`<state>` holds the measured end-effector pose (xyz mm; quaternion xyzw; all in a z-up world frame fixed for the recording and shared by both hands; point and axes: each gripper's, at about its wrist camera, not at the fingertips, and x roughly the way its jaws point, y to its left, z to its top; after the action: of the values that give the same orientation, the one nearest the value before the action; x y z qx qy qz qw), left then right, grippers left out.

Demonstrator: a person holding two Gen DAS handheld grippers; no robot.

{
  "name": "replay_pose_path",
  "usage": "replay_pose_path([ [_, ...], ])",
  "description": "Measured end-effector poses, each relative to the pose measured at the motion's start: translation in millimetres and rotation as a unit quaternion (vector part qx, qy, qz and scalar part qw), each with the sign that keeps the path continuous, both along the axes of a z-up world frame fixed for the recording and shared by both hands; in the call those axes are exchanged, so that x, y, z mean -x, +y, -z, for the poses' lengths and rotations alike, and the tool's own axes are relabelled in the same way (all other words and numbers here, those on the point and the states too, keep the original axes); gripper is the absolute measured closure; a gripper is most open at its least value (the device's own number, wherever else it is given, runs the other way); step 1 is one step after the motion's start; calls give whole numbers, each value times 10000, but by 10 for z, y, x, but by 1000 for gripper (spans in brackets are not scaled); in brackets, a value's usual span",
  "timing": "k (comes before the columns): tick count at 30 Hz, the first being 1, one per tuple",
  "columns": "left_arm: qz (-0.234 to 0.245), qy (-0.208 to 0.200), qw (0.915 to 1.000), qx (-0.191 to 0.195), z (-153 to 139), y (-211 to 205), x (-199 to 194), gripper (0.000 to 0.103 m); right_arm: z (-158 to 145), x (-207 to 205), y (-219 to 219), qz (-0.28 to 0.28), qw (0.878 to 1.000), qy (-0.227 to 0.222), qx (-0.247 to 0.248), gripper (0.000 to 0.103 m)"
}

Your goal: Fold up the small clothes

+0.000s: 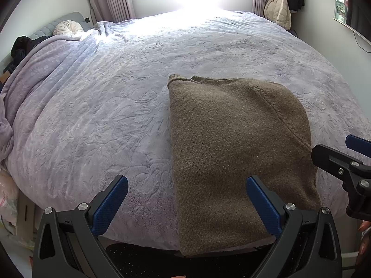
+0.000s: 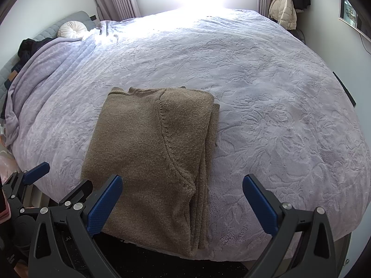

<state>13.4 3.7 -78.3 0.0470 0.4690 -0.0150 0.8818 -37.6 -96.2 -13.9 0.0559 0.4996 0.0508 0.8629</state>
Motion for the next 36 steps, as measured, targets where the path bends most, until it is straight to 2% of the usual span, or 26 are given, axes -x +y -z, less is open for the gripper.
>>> replay_pose_path([
  [36,-18,45,10000,31,63,41,-7,1,57,41,28,-4,10000,71,3,0],
])
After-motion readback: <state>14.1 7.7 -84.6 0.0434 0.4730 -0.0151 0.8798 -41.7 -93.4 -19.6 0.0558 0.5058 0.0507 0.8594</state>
